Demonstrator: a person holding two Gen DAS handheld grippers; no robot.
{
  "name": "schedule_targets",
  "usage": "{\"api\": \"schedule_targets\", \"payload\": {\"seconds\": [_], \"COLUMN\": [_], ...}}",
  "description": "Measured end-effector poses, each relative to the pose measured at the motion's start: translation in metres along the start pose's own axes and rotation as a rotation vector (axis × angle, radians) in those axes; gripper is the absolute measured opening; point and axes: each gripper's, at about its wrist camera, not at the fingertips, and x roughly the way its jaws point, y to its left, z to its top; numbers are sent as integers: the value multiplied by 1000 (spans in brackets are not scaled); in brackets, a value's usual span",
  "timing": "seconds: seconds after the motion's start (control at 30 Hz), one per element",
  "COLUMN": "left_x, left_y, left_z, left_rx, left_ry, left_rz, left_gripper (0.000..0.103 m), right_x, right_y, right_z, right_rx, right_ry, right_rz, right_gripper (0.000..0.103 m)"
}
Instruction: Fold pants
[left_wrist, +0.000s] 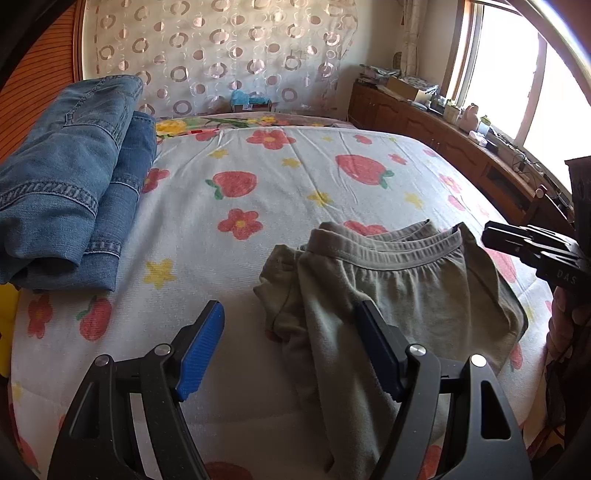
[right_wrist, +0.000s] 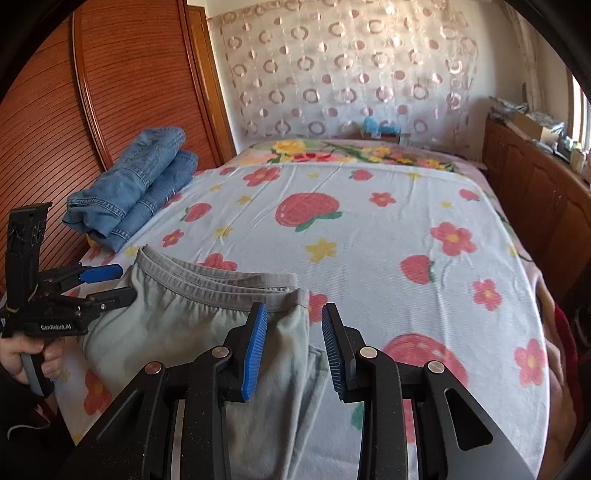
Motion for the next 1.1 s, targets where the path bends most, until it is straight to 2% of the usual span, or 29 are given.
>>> {"api": "schedule_targets", "payload": {"seconds": [0.13,0.3,0.33,0.4,0.5,0.77,0.8,0.87,0.93,1.03,1.1], "left_x": [2,4,5,5,5,5,5,6,6,6,7], "left_y": [-1,-1,0,0,-1,-1,-2,-1,-1,-1,-1], "left_z": [-2,-3,-3,-3,-4,-4,-4,-4,-4,-4,-4], "left_rx": [15,17,14,12,16,16,17,17,18,19,19], "left_ry": [-3,5,6,3,3,2,2,3,3,4,4], "left_rz": [16,16,13,12,17,19,20,22,22,22,22], "left_gripper": [75,75,75,75,75,75,75,76,76,76,76], "right_x": [21,34,35,39,40,45,44,37,30,27,27], "right_y": [-4,2,4,7,11,4,6,10,17,25,29], "right_z": [5,11,12,16,18,15,15,14,9,-2,-9], "right_rx": [40,22,13,-9,-35,-23,-30,-52,-86,-114,-128], "right_ry": [56,68,69,68,42,62,61,52,43,59,70], "right_rz": [-1,5,2,-10,-32,-43,-53,-81,-81,-73,-70], "right_gripper": [32,20,13,7,7,7,9,21,24,35,36]}}
